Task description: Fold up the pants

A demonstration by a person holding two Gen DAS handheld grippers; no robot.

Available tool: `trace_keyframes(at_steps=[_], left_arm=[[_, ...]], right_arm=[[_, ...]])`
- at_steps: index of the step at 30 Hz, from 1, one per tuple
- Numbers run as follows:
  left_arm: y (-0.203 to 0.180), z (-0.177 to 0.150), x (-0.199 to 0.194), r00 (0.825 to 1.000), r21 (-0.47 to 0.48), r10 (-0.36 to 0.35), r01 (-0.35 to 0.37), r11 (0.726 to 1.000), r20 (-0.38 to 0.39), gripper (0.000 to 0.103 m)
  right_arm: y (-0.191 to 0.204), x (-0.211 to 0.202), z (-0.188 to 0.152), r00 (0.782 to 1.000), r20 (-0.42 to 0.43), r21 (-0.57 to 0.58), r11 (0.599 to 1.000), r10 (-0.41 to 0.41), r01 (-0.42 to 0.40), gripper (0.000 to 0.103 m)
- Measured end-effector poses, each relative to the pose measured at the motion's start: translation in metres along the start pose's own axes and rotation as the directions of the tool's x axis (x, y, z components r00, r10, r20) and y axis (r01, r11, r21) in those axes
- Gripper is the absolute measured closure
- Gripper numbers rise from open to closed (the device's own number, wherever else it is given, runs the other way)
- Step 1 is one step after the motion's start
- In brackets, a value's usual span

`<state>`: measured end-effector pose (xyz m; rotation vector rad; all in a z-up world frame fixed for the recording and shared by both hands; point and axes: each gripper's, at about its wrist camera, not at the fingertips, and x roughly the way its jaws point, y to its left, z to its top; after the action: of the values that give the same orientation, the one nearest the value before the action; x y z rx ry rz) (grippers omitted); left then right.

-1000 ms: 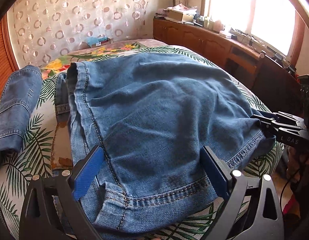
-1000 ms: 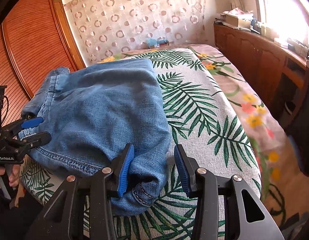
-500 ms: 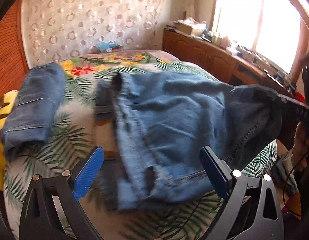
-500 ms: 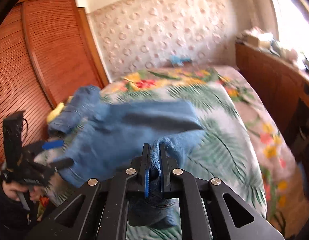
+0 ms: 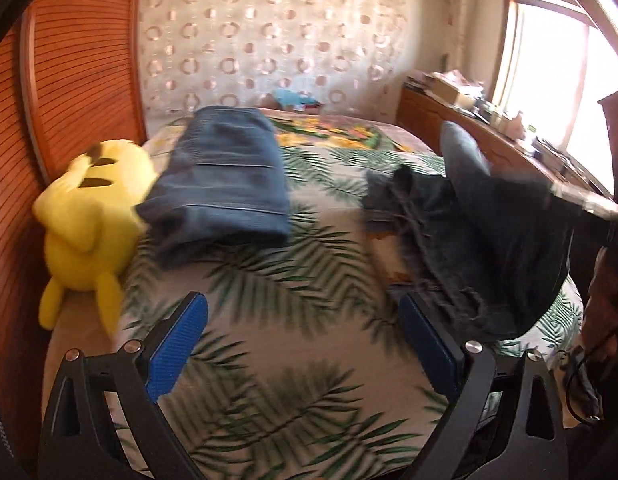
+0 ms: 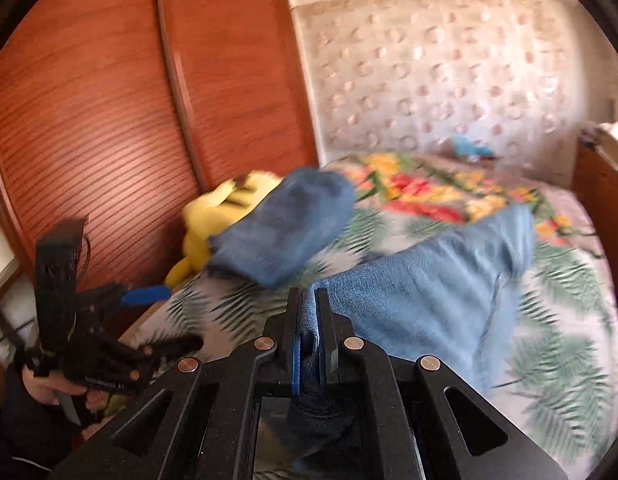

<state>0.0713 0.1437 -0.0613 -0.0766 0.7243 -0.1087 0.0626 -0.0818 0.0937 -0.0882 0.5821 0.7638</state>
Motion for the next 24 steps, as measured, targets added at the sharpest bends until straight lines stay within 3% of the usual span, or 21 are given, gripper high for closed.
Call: trace_keyframes(at_steps=[4, 9, 13, 17, 21, 24], left_arm=[[0.013, 0.0, -0.004, 0.999, -0.023, 0.031, -0.03, 0.999, 0.01, 0.006], [0.017, 0.001, -0.003, 0.999, -0.028, 0.041, -0.041, 0.999, 0.011, 0.006], [0.013, 0.004, -0.001, 0.999, -0.022, 0.03, -0.03, 0.999, 0.018, 0.006], [0.002, 0.01, 0.001, 0.999, -0.007, 0.017, -0.017, 1.0, 0.028, 0.006], [-0.013, 0.018, 0.004, 0.999, 0.013, -0.008, 0.008, 1.0, 0.038, 0.006], [-0.029, 0.025, 0.011, 0.996, 0.039, -0.08, 0.078, 0.996, 0.044, 0.006]], right_arm=[[0.021, 0.032, -0.018, 0.992, -0.106, -0.023, 0.997, 0.073, -0.076, 0.098], [0.008, 0.051, -0.033, 0.975, -0.19, 0.007, 0.993, 0.115, -0.116, 0.098], [-0.005, 0.03, -0.021, 0.982, -0.153, 0.043, 0.994, 0.11, -0.105, 0.093], [-0.011, -0.007, -0.015, 0.991, -0.101, 0.028, 0.996, 0.082, -0.08, 0.073], [-0.016, -0.036, -0.016, 0.999, -0.046, 0.016, 1.0, 0.017, -0.017, 0.07], [-0.032, -0.058, -0.022, 0.998, -0.02, 0.023, 0.998, -0.056, 0.057, 0.07]])
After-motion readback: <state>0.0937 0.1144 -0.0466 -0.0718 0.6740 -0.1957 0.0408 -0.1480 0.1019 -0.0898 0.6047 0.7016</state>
